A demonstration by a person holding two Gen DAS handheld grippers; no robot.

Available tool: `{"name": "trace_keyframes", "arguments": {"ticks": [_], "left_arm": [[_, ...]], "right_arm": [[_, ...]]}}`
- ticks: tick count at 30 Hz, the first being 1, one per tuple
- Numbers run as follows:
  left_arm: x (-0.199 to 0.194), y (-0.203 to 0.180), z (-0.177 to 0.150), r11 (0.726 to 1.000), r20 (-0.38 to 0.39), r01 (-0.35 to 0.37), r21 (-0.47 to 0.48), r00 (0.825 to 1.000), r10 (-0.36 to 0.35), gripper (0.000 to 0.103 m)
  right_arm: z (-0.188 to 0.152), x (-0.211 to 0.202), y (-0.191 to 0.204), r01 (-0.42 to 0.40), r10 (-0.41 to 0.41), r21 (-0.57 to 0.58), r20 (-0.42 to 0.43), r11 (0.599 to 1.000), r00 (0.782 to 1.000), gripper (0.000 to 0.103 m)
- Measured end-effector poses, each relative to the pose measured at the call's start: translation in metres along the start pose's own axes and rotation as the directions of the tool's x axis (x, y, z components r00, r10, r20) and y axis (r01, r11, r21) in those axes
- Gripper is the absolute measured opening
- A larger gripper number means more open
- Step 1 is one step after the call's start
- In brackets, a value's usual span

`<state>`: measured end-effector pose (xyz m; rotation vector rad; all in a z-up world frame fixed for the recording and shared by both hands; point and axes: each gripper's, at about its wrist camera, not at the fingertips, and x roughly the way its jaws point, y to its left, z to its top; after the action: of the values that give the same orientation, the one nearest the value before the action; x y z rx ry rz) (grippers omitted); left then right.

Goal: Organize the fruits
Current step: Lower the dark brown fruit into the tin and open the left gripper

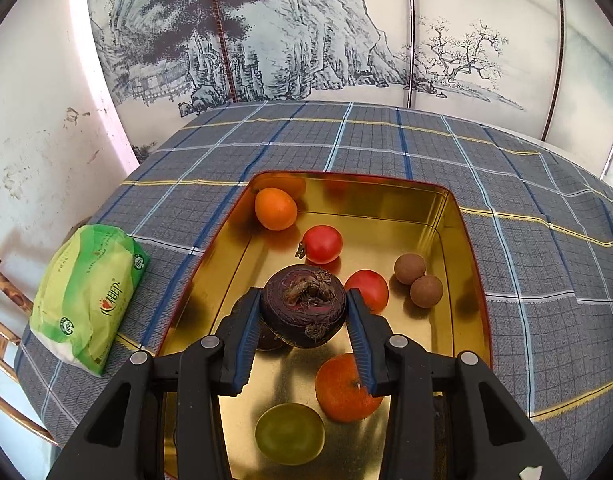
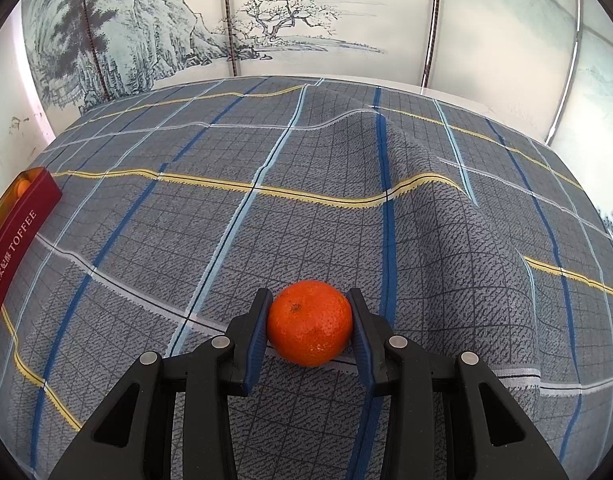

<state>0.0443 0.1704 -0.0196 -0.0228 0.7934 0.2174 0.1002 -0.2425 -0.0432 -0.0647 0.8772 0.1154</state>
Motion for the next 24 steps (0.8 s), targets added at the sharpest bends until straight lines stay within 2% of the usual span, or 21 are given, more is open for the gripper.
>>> {"name": "trace_keyframes", "arguments": {"ticks": [16, 24], "left_arm": [[0.0105, 0.0011, 0.0023, 1.000, -0.027, 0.005, -0.021, 1.000, -0.006, 0.038], [0.0053, -0.0009, 0.0050, 1.000, 0.000, -0.011, -0.015, 1.000, 0.011, 0.039]], "right_arm": [[0.0003, -0.0003, 0.0001, -0.001, 0.001, -0.003, -0.001, 1.000, 1.000, 0.039], [0.0005, -0.0008, -0.0001, -0.002, 0.002, -0.004, -0.001, 1.000, 1.000, 0.039]]}}
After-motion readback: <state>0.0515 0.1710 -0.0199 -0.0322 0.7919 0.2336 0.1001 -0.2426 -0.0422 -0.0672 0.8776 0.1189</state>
